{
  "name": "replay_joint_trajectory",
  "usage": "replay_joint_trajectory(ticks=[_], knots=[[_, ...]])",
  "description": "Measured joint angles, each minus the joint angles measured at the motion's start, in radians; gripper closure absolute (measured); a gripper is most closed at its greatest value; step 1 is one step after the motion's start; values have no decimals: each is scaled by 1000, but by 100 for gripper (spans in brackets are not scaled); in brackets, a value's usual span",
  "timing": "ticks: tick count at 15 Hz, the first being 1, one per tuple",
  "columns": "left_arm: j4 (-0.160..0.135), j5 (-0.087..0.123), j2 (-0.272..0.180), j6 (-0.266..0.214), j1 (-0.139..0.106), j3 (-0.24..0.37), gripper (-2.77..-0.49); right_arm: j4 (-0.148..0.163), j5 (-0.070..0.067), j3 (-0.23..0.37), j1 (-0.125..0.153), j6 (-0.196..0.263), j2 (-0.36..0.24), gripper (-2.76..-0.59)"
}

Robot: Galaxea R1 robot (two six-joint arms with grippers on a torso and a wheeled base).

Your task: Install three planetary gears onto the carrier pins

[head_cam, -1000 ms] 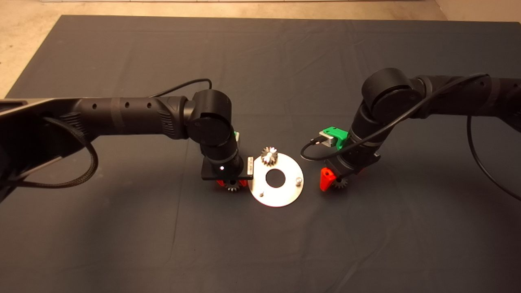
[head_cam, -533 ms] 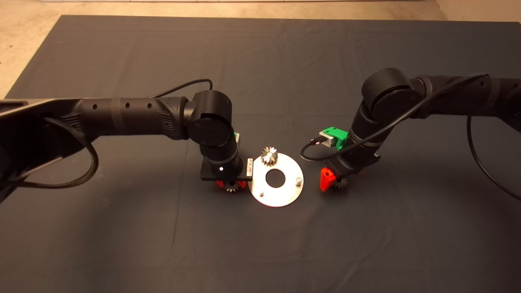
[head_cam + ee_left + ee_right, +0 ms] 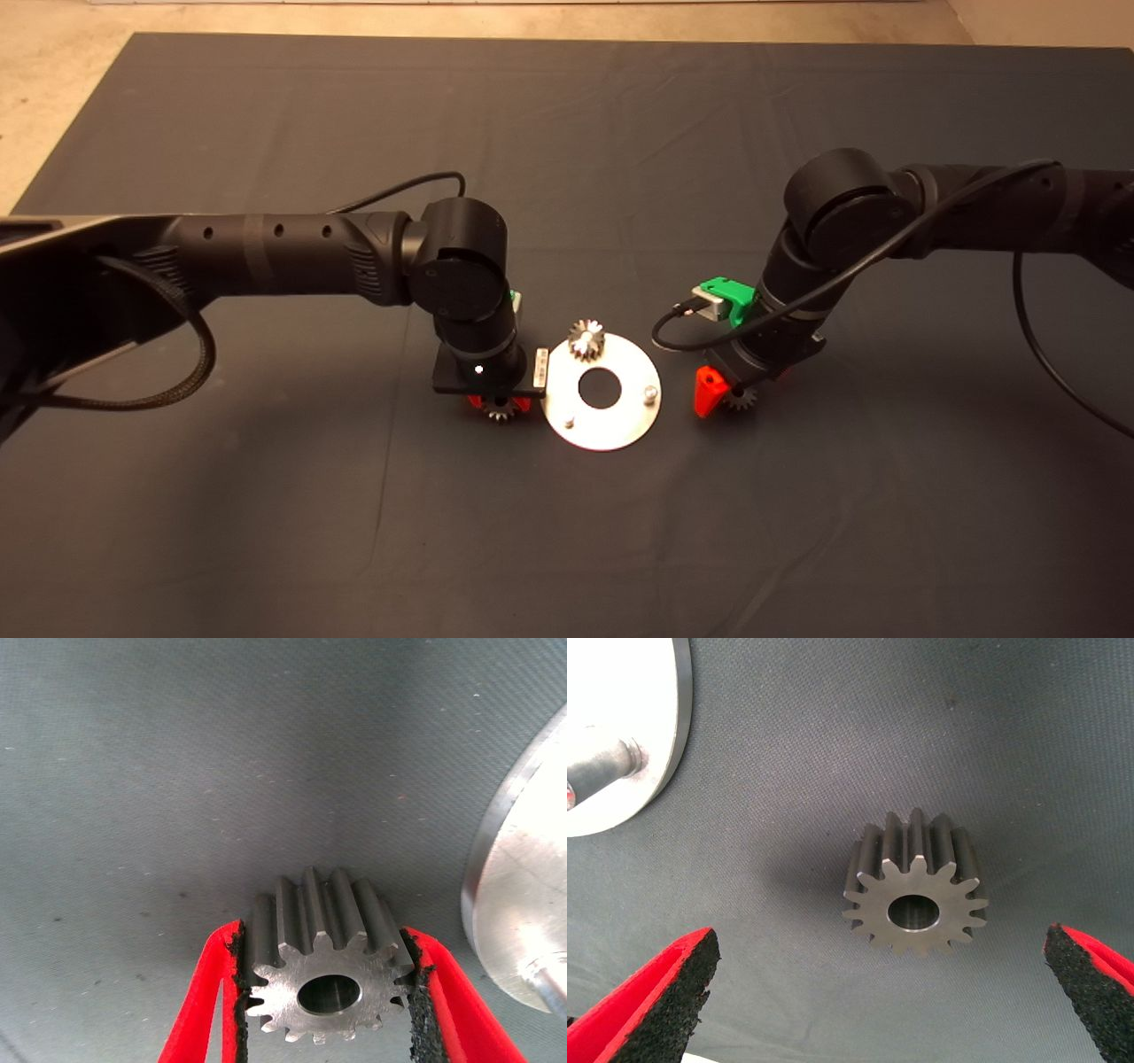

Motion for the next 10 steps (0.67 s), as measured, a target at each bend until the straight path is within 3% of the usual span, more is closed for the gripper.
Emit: replay_joint_trajectory(ticks=[2,3,6,7,10], knots=[[-14,8,3,0,-19,6,-83,0,0,0,0,0,0,-273],[-34,10,5,0,-43,17,-83,0,0,0,0,0,0,-273],[-102,12,31,0,-151,64,-83,0,0,0,0,0,0,-273],[-110,11,39,0,-171,76,-83,0,0,0,0,0,0,-273],[-134,11,56,0,-163,123,-83,0,0,0,0,0,0,-273]])
